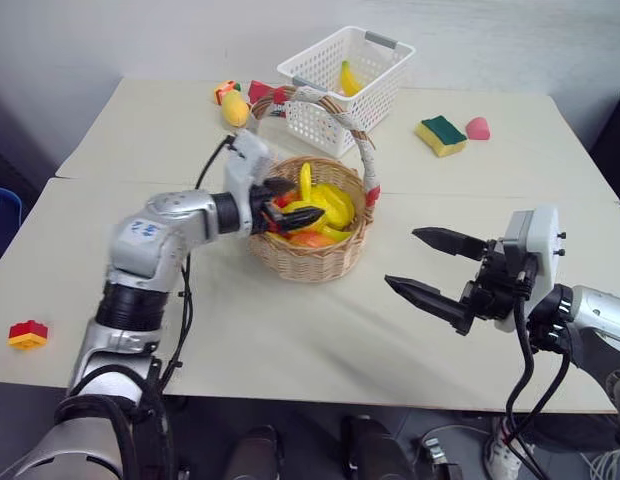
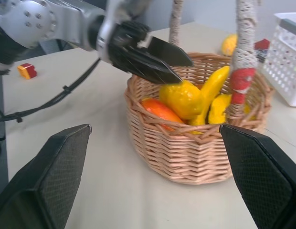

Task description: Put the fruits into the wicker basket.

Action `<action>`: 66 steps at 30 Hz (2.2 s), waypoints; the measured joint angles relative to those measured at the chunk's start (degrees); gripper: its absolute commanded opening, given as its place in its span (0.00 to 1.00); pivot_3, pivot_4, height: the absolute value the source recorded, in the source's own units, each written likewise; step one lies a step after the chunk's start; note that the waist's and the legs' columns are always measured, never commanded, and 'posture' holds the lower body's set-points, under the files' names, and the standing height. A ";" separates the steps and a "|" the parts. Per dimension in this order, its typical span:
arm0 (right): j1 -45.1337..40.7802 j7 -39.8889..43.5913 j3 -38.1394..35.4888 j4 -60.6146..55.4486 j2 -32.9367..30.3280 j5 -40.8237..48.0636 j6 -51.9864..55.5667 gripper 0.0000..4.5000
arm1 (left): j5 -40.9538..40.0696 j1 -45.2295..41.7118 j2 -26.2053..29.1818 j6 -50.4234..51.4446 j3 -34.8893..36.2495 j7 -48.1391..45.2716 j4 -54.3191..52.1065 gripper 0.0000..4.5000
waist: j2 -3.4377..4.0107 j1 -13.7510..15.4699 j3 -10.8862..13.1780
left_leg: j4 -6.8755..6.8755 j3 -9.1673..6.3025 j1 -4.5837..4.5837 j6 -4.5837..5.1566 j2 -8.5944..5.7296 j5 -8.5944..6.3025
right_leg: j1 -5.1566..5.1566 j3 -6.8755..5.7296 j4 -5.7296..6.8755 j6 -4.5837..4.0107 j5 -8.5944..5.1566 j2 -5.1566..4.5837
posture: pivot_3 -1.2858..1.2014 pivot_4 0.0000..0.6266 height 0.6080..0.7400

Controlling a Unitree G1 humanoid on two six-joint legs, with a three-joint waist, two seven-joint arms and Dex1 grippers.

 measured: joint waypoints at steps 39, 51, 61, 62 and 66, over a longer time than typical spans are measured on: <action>-9.67 -10.62 0.23 52.64 10.98 -35.52 -18.79 0.78 | -15.99 1.53 1.69 -0.10 -0.28 -15.32 -15.92 1.00 | 0.32 -1.35 -0.01 | -0.03 0.08 0.20 0.07 -0.16 0.15 | 0.12 0.17 0.11 0.02 0.01 0.11 | 0.52 0.24 1.00; 1.18 5.17 3.27 30.78 11.62 -20.76 -12.66 0.50 | -15.29 5.16 4.29 0.14 2.69 -9.83 -15.70 1.00 | 0.39 -1.58 0.00 | -0.07 0.05 0.20 0.01 -0.05 0.12 | 0.09 0.19 0.19 0.05 0.02 0.10 | 0.52 0.24 1.00; -23.81 -0.86 20.46 14.31 17.92 -9.16 5.25 0.50 | -15.33 15.55 14.52 0.68 11.87 -9.47 -15.81 1.00 | 0.28 -1.41 0.08 | -0.02 -0.44 0.16 -0.23 -0.08 0.20 | -0.03 0.05 0.14 -0.16 -0.08 -0.02 | 0.52 0.24 1.00; -27.49 -2.91 23.47 16.16 19.95 -11.09 6.46 0.50 | -15.37 15.54 14.91 0.67 12.43 -9.32 -15.77 1.00 | 0.28 -1.18 0.08 | -0.03 -0.54 0.04 -0.26 -0.11 0.22 | -0.10 -0.04 0.11 -0.18 -0.09 -0.03 | 0.52 0.24 1.00; -36.76 -10.11 30.76 24.78 27.66 -18.10 10.04 0.79 | -15.44 14.68 14.99 0.61 13.38 -8.28 -15.79 1.00 | 0.27 -1.22 0.07 | -0.01 -0.57 -0.27 -0.23 -0.24 0.21 | -0.43 -0.11 0.51 -0.19 -0.09 -0.11 | 0.52 0.24 1.00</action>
